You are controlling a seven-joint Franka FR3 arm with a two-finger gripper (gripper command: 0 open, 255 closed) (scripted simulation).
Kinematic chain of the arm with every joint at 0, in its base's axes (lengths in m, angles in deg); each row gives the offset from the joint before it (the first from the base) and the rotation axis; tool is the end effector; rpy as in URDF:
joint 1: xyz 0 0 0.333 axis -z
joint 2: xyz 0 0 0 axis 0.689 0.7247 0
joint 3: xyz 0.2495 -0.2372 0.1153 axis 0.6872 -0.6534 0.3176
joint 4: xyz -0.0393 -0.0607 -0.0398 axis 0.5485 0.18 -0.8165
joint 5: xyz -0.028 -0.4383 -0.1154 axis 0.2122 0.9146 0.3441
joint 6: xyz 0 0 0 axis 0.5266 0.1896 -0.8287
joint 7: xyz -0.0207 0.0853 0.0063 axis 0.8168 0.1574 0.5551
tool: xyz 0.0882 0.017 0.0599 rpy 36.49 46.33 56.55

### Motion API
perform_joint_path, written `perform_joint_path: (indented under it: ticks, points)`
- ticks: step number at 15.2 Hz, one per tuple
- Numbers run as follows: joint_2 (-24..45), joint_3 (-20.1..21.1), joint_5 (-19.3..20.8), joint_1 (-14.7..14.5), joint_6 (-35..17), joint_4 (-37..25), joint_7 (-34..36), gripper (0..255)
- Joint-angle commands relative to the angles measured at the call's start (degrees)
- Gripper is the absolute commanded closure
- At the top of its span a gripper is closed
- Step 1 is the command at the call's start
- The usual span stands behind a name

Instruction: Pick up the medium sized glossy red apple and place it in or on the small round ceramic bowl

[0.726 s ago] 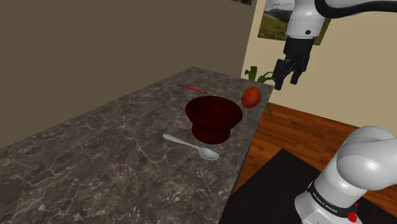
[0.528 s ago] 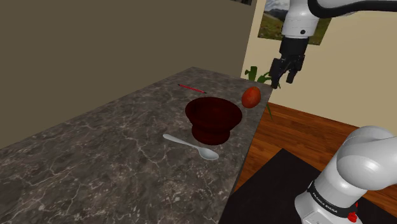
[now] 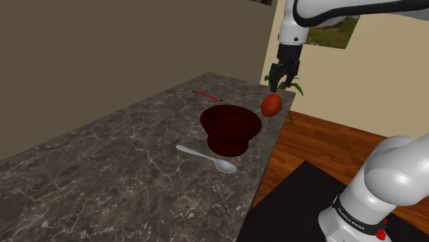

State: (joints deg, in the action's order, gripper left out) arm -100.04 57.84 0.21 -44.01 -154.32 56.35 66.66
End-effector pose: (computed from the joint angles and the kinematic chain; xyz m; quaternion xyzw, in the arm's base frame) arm 0.4349 -0.0138 0.6004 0.9995 -0.0176 -0.0253 0.0086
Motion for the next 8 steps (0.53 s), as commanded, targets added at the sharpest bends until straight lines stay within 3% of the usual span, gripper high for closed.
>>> perform_joint_path:
  ticks: [1, 8]
  points:
    - [5.0, -0.8, -0.3, -0.3, -1.9, -3.0, -1.9, 0]
    - [4.7, -0.8, -0.2, -0.2, -7.3, 2.7, -1.8, 0]
